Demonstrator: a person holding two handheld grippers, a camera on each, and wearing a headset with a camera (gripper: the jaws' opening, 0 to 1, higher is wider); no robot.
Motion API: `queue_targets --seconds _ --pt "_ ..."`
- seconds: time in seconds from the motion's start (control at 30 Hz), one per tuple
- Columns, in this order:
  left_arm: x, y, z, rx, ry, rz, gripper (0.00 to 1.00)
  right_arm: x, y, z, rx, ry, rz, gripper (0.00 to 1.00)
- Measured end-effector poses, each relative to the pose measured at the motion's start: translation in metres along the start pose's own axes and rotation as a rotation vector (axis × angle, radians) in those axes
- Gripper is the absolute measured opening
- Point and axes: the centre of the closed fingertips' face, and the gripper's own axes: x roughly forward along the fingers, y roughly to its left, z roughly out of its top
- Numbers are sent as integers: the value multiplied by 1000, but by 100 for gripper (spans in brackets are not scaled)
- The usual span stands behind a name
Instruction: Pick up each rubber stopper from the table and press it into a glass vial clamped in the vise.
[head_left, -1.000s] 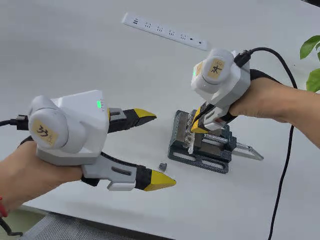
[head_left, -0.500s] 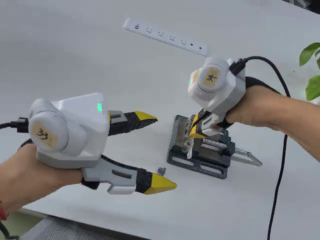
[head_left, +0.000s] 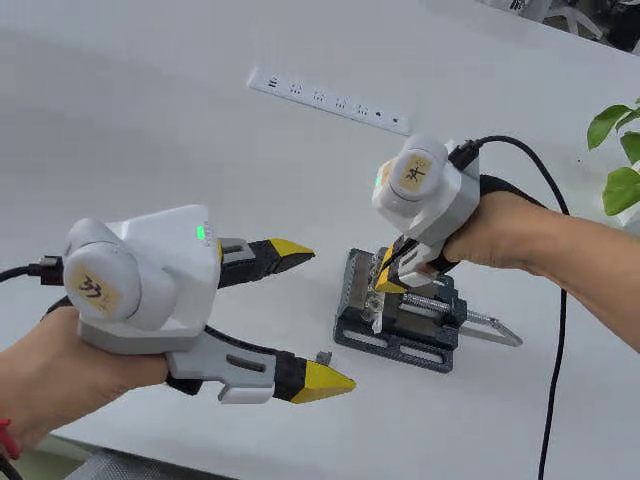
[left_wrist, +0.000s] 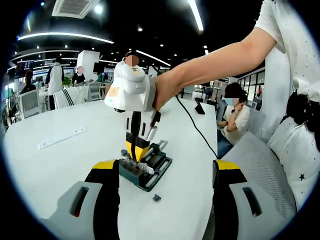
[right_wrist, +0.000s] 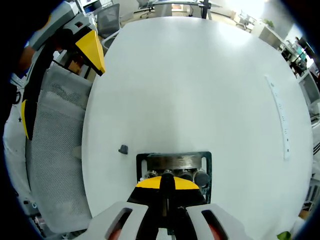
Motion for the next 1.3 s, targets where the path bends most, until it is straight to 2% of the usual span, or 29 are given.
queue_targets --seconds 0.1,0.17,0.37,0.73,0.97,1.2,1.3 --pt "-3 -2 0 8 10 4 75 -1 1 1 -30 4 -8 1" --pt "-6 -2 2 6 9 12 75 -1 -2 1 15 -11 -6 2" --pt "-11 -1 4 9 10 39 75 -1 -4 1 45 -48 -6 2" --pt "-11 -7 2 7 27 48 75 -2 -3 1 51 -80 -25 2" --pt "-11 -5 2 10 38 50 75 -7 0 -1 62 -114 -41 6" --pt "-8 -4 1 11 48 44 75 -21 -4 -7 88 -180 -78 8" --pt "-8 -5 -1 12 55 39 75 -28 -3 -10 110 -223 -93 9"
